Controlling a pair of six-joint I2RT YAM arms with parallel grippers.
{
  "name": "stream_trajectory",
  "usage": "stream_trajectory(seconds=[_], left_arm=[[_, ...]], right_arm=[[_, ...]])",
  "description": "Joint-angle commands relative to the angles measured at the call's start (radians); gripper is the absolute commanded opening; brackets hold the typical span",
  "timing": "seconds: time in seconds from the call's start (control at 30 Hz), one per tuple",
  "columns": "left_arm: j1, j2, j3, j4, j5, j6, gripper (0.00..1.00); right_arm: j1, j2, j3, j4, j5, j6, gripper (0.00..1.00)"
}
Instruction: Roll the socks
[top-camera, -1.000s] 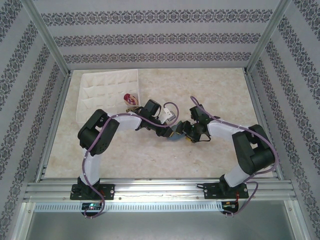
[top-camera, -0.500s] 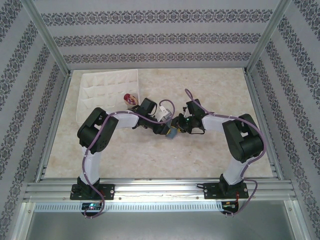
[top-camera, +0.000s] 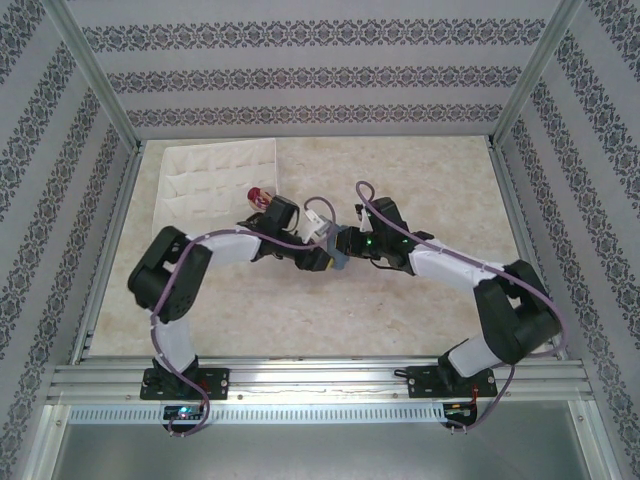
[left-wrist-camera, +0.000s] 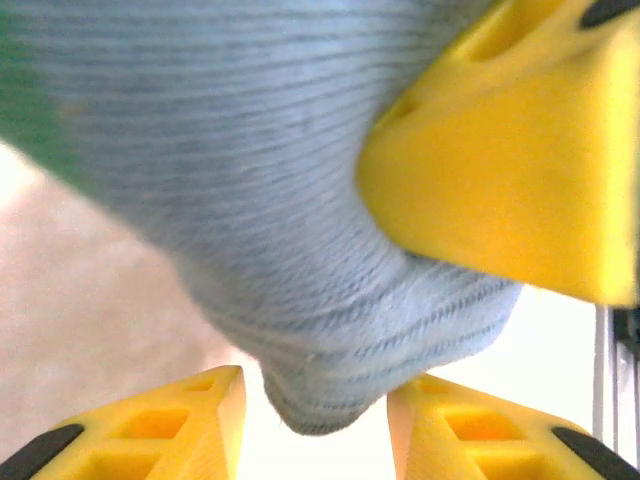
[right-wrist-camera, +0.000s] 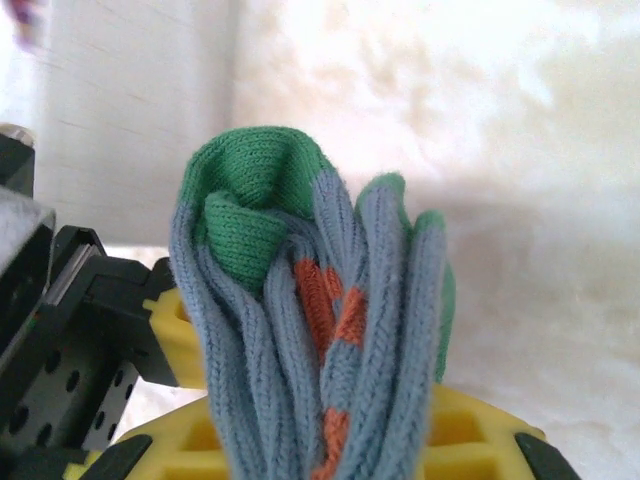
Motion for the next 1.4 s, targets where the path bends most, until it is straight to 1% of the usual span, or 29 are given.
stream_trajectory(seconds=[0.0,0.1,0.17,0.3,0.33,0.37,0.43,0.5,0.6,0.7,0.77,0.87,1.0,1.2,1.37], left_arm=[[0.066,-0.139,-0.02,0.045,0.025,-0.039,0.45],[0.141,-0.247,-0.043,0.034,0.005,-0.064,0.46],[0.196,-0.324,-0.053,0.001,-0.057,-0.087,0.46],[0.313,-0.448,-0.055,-0.094,-0.264,-0.138,0.45],[0.342,-0.461,-0.051,-0.116,-0.315,-0.173,0.42],[0.37,-0.466,-0.044,-0.137,-0.331,-0.198,0.41],[0.424,-0.455,-0.022,-0.173,-0.321,-0.229,0.4],[0.447,-0.427,-0.008,-0.185,-0.303,-0.233,0.39],[0.457,-0.356,0.036,-0.217,-0.29,-0.209,0.38],[0.455,-0.26,0.103,-0.272,-0.272,-0.182,0.35],[0.449,-0.204,0.137,-0.305,-0.257,-0.175,0.33],[0.424,-0.157,0.156,-0.34,-0.257,-0.158,0.32],[0.356,-0.132,0.131,-0.343,-0.252,-0.12,0.32],[0.199,-0.08,0.132,-0.353,-0.251,-0.039,0.32],[0.069,-0.041,0.155,-0.359,-0.252,0.022,0.32]], right_arm=[[0.02,-0.063,-0.001,0.065,0.107,-0.104,0.03],[0.034,-0.073,0.03,0.088,0.13,-0.154,0.03],[0.046,-0.063,0.069,0.102,0.141,-0.192,0.04],[0.073,0.022,0.203,0.109,0.153,-0.27,0.04],[0.081,0.054,0.249,0.111,0.152,-0.289,0.04],[0.085,0.085,0.286,0.115,0.151,-0.306,0.04],[0.097,0.167,0.386,0.118,0.14,-0.339,0.05],[0.105,0.245,0.483,0.121,0.124,-0.361,0.05],[0.119,0.357,0.627,0.121,0.111,-0.397,0.05],[0.127,0.461,0.757,0.104,0.124,-0.429,0.05],[0.128,0.508,0.815,0.093,0.148,-0.432,0.05],[0.121,0.55,0.855,0.107,0.155,-0.421,0.05],[0.114,0.585,0.882,0.109,0.14,-0.417,0.05],[0.081,0.587,0.849,0.12,0.146,-0.389,0.05],[0.035,0.497,0.691,0.186,0.142,-0.356,0.05]])
